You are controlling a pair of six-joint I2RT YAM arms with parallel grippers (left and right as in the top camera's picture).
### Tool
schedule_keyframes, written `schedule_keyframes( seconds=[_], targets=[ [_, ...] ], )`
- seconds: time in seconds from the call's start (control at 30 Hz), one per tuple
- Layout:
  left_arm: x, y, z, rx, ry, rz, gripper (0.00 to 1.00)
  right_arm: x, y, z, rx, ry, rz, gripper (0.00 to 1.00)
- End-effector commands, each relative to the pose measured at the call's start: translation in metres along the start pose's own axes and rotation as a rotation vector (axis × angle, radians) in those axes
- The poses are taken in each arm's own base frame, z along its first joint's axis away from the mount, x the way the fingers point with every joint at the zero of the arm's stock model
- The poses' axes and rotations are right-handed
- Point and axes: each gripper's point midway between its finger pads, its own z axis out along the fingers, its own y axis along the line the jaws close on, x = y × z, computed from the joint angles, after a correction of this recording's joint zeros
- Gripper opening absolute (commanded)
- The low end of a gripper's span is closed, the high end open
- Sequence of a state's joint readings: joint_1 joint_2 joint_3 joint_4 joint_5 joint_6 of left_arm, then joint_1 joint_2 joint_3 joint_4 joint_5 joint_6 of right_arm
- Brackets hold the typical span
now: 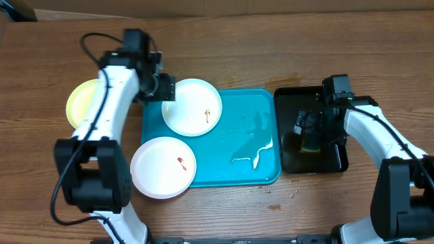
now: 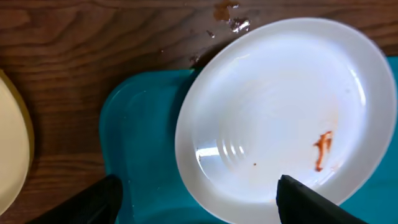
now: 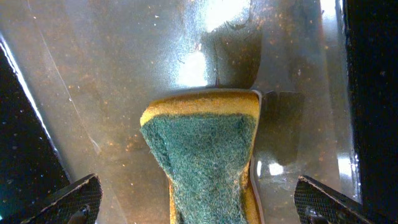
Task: Clean dirty plates on tray and stack at the side
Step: 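Move left gripper to the upper white plate rim and grip it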
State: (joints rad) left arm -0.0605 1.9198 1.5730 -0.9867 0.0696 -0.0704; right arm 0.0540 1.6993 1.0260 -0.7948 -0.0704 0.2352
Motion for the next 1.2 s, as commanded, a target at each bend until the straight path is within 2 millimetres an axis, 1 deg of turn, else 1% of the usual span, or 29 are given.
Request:
schedule_keyframes(
  seconds=[0.0,0.1,0.2,0.23,0.33,0.4,0.6,0.7,0.77,0.9,1.03,1.1,1.13,1.17],
  targets=[
    [0.003,0.015,0.018,-0.123,0.025,0.037,0.8,-0.003,0.0,-0.002,0.005,-0.014,-0.002,1.0],
    [0.003,0.016,0.031,-0.119,0.04,0.036,0.78,-0.003,0.0,-0.002,0.005,-0.013,-0.002,1.0],
    [0.009,0.016,0.046,-0.111,0.079,0.036,0.75,-0.003,0.0,-0.002,0.005,-0.013,-0.002,1.0],
    [0.011,0.012,0.05,-0.085,0.093,0.045,0.74,-0.003,0.0,-0.002,0.005,-0.013,-0.002,1.0],
    [0.018,-0.009,0.062,0.035,0.13,0.082,0.71,-0.003,0.0,-0.002,0.005,-0.014,-0.002,1.0],
    [0.021,-0.015,0.066,0.064,0.147,0.078,0.69,-0.003,0.0,-0.002,0.005,-0.014,-0.002,1.0],
    [0.03,-0.017,0.065,0.068,0.184,0.074,0.55,-0.003,0.0,-0.002,0.005,-0.013,-0.002,1.0],
    [0.035,-0.024,0.064,0.115,0.205,0.067,0.54,-0.003,0.0,-0.002,0.005,-0.013,-0.002,1.0],
    [0.039,-0.033,0.062,0.163,0.22,0.06,0.55,-0.003,0.0,-0.002,0.005,-0.013,-0.002,1.0],
    [0.047,-0.041,0.058,0.214,0.254,0.048,0.57,-0.003,0.0,-0.002,0.005,-0.014,-0.002,1.0],
    [0.05,-0.039,0.058,0.205,0.266,0.048,0.66,-0.003,0.0,-0.002,0.005,-0.014,-0.003,1.0],
    [0.045,-0.037,0.059,0.193,0.247,0.053,0.66,-0.016,0.005,-0.002,-0.012,-0.067,-0.007,1.0],
    [0.042,-0.035,0.06,0.179,0.233,0.052,0.66,-0.019,0.008,-0.002,-0.029,-0.077,-0.009,1.0],
    [0.039,-0.033,0.062,0.163,0.222,0.049,0.65,-0.015,0.01,-0.002,-0.044,-0.059,-0.009,1.0]
  ],
)
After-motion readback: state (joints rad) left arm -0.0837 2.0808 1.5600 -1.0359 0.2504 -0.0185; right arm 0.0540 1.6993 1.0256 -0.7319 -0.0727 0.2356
